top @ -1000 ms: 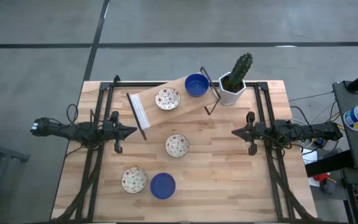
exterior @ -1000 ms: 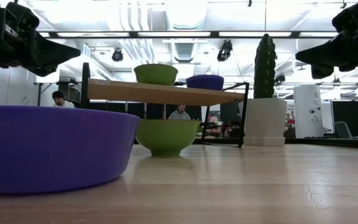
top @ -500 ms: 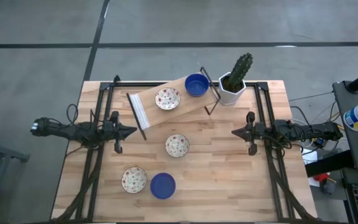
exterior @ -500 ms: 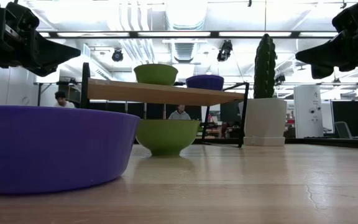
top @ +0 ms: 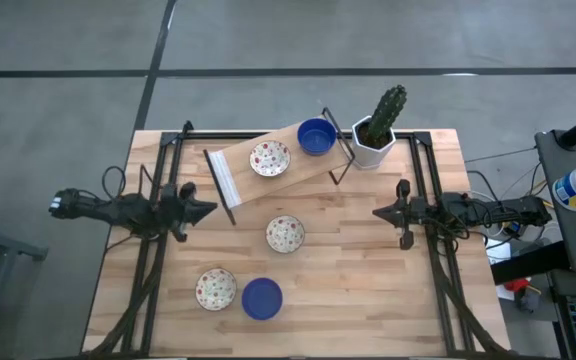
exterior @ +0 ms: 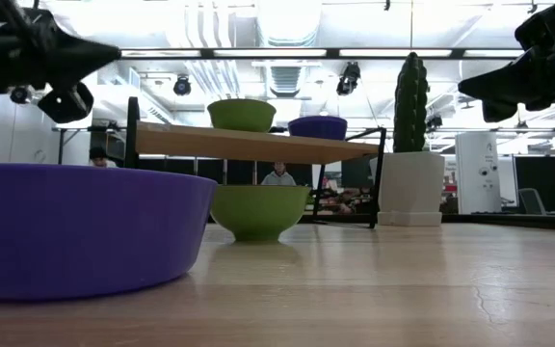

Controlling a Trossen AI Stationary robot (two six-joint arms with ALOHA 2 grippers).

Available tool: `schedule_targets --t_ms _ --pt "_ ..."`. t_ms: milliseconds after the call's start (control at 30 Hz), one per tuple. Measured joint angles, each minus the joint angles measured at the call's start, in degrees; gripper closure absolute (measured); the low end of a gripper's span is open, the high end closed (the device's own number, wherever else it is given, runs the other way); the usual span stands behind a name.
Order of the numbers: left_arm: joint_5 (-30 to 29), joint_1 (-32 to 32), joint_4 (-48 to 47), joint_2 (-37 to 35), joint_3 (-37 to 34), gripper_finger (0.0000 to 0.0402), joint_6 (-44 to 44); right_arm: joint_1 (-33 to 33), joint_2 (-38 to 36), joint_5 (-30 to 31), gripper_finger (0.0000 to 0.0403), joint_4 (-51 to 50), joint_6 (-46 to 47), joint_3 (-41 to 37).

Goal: Pick & Place Mini bowls
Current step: Stack the top white patterned bowl on top of the white patterned bowl on the shelf

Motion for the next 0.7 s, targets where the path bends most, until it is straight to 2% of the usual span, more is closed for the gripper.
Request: schedule_targets --t_ms 100,233,333,500,600,700 --pt "0.1 0.0 3.3 0.4 0.0 0.0402 -9.9 0.0 0.0 0.0 0.0394 0.0 0.0 0.0" --pt "2.6 -0.1 11.8 1.1 0.0 0.0402 -17.1 0.0 0.0 0.0 0.0394 0.0 0.0 0.0" --pt "6.4 -1.3 17.3 3.7 1.2 0.0402 -11.5 0.0 0.0 0.0 0.0394 0.0 -0.1 0.0" --pt "5.0 -4.0 19.6 13.1 7.4 0.0401 -2.9 0.0 0.0 0.0 0.0394 0.0 -0.1 0.0" --pt "4.1 -4.6 16.2 21.1 12.9 0.0395 0.4 0.0 0.0 0.0 0.0394 0.0 -0.1 0.0" --pt "3.2 -4.7 8.1 29.3 20.5 0.0375 2.7 0.0 0.0 0.0 0.0394 0.0 0.0 0.0"
